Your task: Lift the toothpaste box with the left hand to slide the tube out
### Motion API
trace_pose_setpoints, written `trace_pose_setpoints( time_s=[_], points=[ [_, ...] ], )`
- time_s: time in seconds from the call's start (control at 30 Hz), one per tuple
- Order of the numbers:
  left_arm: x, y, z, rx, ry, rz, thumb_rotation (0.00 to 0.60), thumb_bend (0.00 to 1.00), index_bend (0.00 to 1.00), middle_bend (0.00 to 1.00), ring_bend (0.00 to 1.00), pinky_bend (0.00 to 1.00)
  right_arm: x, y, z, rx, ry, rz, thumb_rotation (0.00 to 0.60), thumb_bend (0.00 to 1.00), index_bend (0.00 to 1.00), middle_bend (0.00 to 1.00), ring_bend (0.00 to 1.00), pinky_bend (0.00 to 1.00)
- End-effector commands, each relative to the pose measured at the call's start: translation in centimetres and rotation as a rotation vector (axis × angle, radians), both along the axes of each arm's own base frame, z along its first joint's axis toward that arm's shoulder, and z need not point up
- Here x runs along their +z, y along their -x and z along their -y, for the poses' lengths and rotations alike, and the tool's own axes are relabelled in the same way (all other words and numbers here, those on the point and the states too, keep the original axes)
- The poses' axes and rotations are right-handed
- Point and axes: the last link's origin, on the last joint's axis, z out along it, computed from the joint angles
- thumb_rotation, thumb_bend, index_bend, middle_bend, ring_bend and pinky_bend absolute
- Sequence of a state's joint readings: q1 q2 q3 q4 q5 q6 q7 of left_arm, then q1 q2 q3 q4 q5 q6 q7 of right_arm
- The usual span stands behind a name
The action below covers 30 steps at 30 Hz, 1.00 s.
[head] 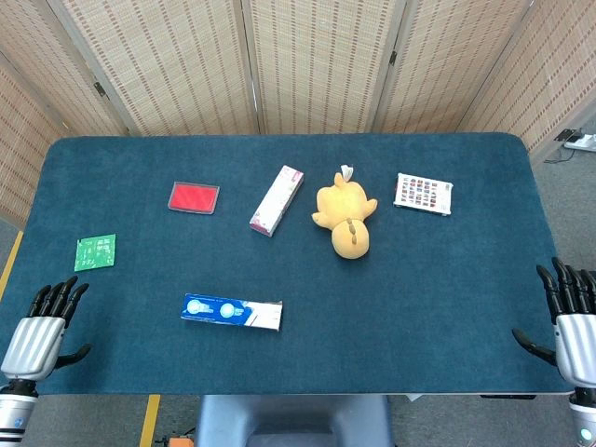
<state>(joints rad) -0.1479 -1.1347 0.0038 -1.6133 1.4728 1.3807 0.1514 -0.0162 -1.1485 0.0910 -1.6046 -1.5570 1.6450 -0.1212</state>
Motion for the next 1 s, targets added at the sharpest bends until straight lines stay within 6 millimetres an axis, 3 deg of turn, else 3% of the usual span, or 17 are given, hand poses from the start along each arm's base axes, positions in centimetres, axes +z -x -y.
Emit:
trace_pose_setpoints(
  time_s=[0.03,0.27,0.53,0.8,1.0],
  points=[
    [-0.1,-0.1,-0.2,-0.008,0.006,0.008,0.6,0.21,0.0,0.0,0.0,0.0,0.0,0.0,0.1,-0.009,0.02,-0.006,0.6,0.17,0.0,0.0,0.0,0.0],
    [-0.5,-0.3,-0.2,-0.059,0.036,0.035,0.6,0.21,0.0,0.0,0.0,0.0,0.1,-0.1,-0.2,0.001,0.026,0.001,0.6,0.17,0.0,0.0,0.0,0.0],
    [-1.0,-0.3,-1.0,-0.018,0.062,0.121,0.6,0.22,0.16,0.04,0.0,0.0,0.0,-0.1,0.3,0.012,0.019,-0.005,0.6,0.17,0.0,0.0,0.0,0.0],
    [-3.8,-1.8,-4.1,0.065,0.212,0.191,0.6,0.21,0.19,0.04,0.0,0.0,1.0,0.2,0.2,0.032,0.037,0.038,0.6,0.17,0.0,0.0,0.0,0.0],
    [-5.9,-3.2,-5.6,0.077,0.221,0.239,0.6,0.21,0.18,0.03,0.0,0.0,1.7,0.3,-0.2,0.052,0.066,0.062,0.6,0.17,0.0,0.0,0.0,0.0]
  ],
)
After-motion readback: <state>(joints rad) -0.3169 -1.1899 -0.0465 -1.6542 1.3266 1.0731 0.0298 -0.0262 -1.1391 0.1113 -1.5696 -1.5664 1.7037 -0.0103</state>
